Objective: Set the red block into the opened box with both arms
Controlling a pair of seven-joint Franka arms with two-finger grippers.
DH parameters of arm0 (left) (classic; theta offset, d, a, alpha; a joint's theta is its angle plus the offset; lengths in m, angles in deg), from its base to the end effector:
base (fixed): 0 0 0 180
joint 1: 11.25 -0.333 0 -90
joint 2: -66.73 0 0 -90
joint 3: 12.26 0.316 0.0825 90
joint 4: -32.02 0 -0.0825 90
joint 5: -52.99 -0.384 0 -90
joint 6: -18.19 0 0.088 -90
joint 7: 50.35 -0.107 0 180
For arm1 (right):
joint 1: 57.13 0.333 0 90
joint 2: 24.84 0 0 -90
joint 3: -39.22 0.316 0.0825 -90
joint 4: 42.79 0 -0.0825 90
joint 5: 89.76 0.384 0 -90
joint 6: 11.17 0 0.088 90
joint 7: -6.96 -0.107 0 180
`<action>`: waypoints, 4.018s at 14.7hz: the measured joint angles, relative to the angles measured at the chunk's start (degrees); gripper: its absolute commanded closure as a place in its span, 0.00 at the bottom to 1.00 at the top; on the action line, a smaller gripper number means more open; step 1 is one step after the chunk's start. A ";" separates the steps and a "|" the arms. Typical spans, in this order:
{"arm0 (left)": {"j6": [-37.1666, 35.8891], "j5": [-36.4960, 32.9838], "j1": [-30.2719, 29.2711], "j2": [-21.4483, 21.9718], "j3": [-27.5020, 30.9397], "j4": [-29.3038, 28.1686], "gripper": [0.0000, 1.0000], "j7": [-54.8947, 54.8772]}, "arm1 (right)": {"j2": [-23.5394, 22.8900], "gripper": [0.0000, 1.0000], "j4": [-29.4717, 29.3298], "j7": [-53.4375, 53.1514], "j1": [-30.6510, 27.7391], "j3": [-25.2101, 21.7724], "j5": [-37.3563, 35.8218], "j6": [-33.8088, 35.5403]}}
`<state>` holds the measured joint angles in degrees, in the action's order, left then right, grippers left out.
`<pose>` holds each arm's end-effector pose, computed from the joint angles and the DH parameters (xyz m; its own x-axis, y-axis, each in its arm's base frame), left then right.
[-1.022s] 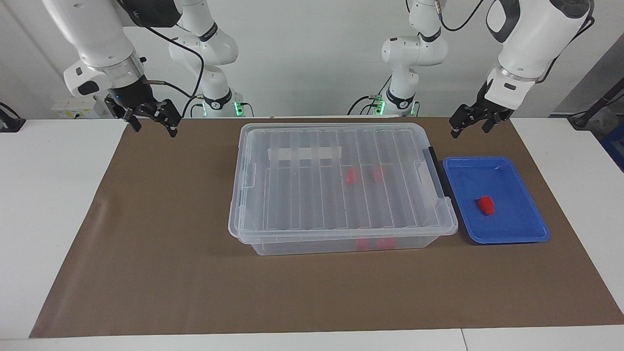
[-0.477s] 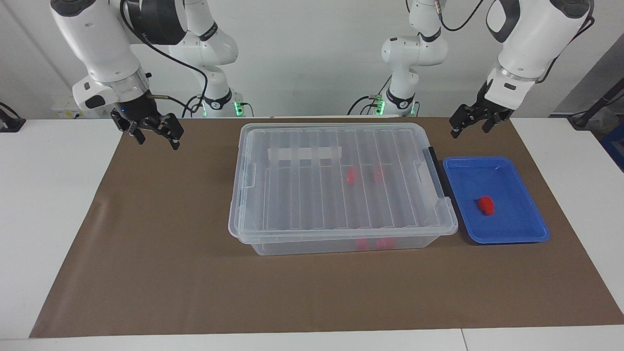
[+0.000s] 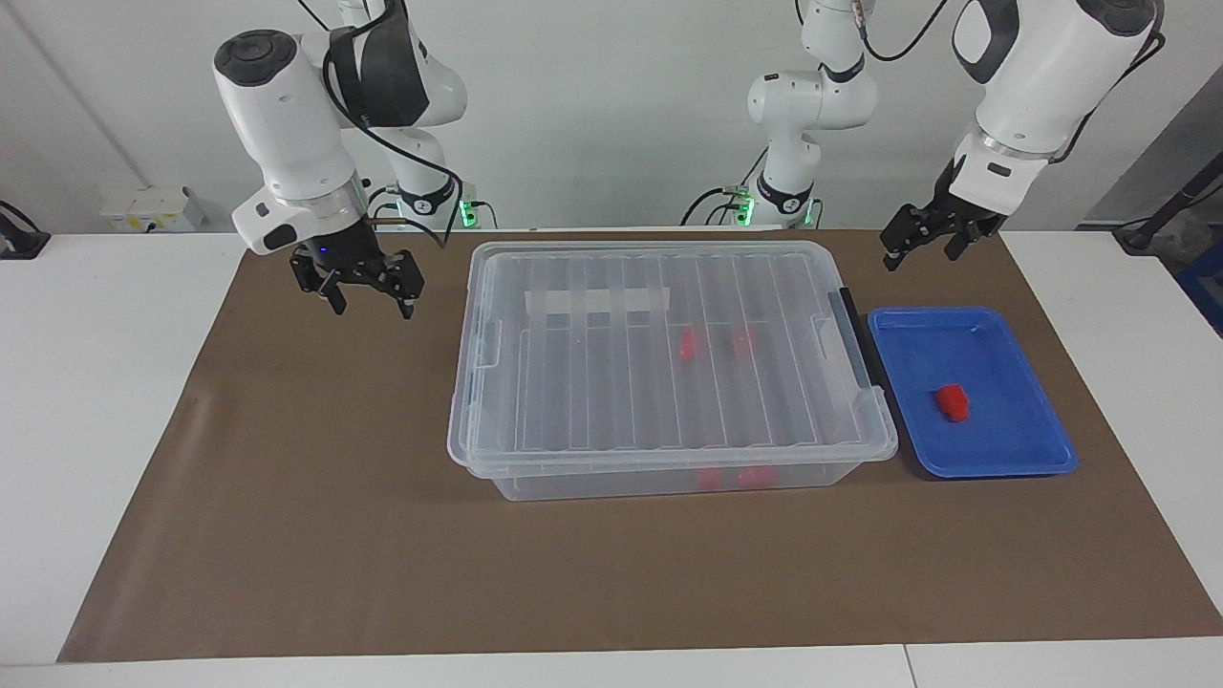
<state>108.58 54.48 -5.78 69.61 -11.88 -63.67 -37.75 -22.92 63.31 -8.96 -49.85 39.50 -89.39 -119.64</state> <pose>0.5351 -0.0504 0.6057 0.9903 0.1309 -0.0469 0.1318 -0.9911 0.0165 0.5552 0.0742 0.5374 0.9865 -0.1477 0.0703 -0.1462 -0.9889 -0.0264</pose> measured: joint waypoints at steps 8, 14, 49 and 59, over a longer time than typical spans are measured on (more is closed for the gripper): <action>0.01 -0.01 -0.13 0.00 0.09 0.00 0.00 0.01 | -2.44 0.02 2.44 -2.23 5.06 0.11 0.08 -5.43; 5.17 -0.10 -6.72 0.28 0.43 -2.52 0.00 -9.24 | -3.23 0.02 4.40 -3.64 7.36 0.15 0.09 -6.43; 51.84 -0.13 -15.17 -10.68 -0.37 -27.18 0.00 -21.21 | -1.48 0.02 7.81 15.39 -12.70 -0.68 0.13 -2.91; 58.26 -0.14 -14.97 -17.37 -0.17 -26.47 0.00 -27.37 | -1.28 0.02 7.81 16.17 -14.59 -0.82 0.13 -2.91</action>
<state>166.84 54.35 -20.74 52.23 -12.05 -90.14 -65.12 -24.20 71.12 7.21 -64.44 38.68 -89.26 -122.55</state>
